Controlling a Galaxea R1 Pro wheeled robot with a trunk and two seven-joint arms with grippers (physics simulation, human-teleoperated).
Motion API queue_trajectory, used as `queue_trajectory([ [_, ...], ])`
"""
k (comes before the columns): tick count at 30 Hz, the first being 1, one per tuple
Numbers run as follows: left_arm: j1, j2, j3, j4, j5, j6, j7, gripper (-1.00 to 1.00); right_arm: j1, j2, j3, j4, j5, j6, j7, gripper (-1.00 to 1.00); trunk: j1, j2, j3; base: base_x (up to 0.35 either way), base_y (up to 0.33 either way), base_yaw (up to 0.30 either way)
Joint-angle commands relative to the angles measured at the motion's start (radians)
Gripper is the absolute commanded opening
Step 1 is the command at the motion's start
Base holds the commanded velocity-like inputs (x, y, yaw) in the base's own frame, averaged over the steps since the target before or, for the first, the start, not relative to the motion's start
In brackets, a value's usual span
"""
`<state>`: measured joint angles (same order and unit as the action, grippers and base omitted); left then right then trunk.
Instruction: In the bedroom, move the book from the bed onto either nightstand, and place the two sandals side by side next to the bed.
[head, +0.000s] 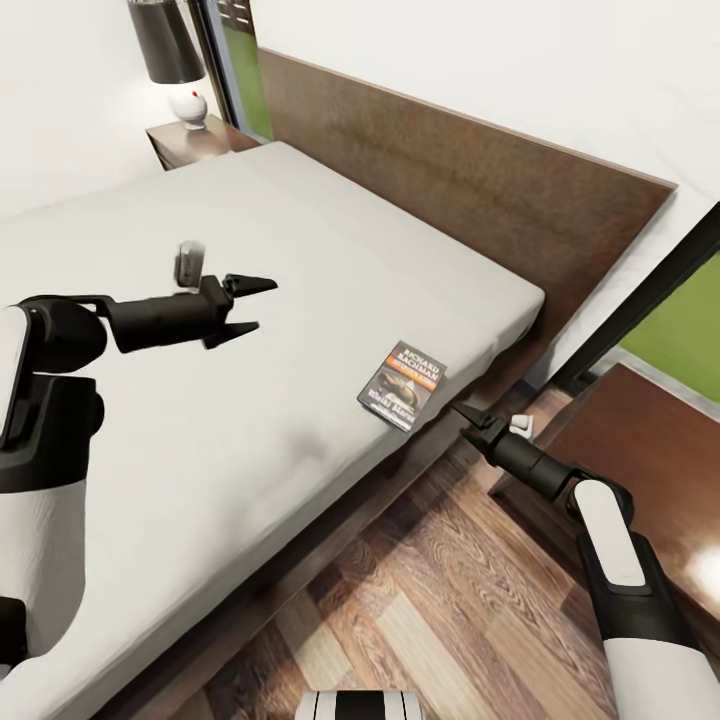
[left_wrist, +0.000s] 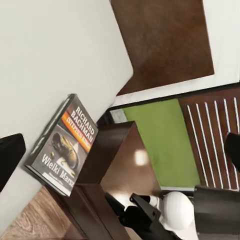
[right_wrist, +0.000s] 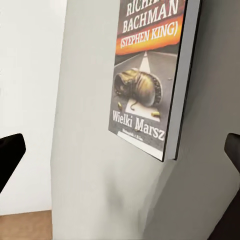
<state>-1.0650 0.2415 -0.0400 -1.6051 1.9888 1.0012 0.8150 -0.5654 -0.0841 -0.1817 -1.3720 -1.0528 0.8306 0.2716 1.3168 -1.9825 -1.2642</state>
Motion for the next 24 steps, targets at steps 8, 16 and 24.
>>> queue_trajectory([
  [8, -0.022, -0.016, -0.1, -0.004, 0.102, -0.097, 0.201, 1.0, -0.001, 0.0, -0.002, 0.008, 0.004, 0.004, 0.007, 1.0, 0.0, 0.0, 0.012, 0.0, 0.0, 0.0],
  [16, -0.031, -0.043, -0.168, -0.004, 0.112, -0.159, 0.308, 1.0, -0.001, 0.001, -0.003, 0.009, 0.004, 0.004, 0.008, 1.0, 0.0, 0.0, 0.025, 0.0, 0.0, 0.0],
  [24, -0.006, -0.049, -0.183, -0.004, 0.114, -0.169, 0.334, 1.0, -0.002, 0.0, -0.004, 0.011, 0.005, 0.004, 0.009, 1.0, 0.0, 0.0, 0.038, 0.0, 0.0, 0.0],
])
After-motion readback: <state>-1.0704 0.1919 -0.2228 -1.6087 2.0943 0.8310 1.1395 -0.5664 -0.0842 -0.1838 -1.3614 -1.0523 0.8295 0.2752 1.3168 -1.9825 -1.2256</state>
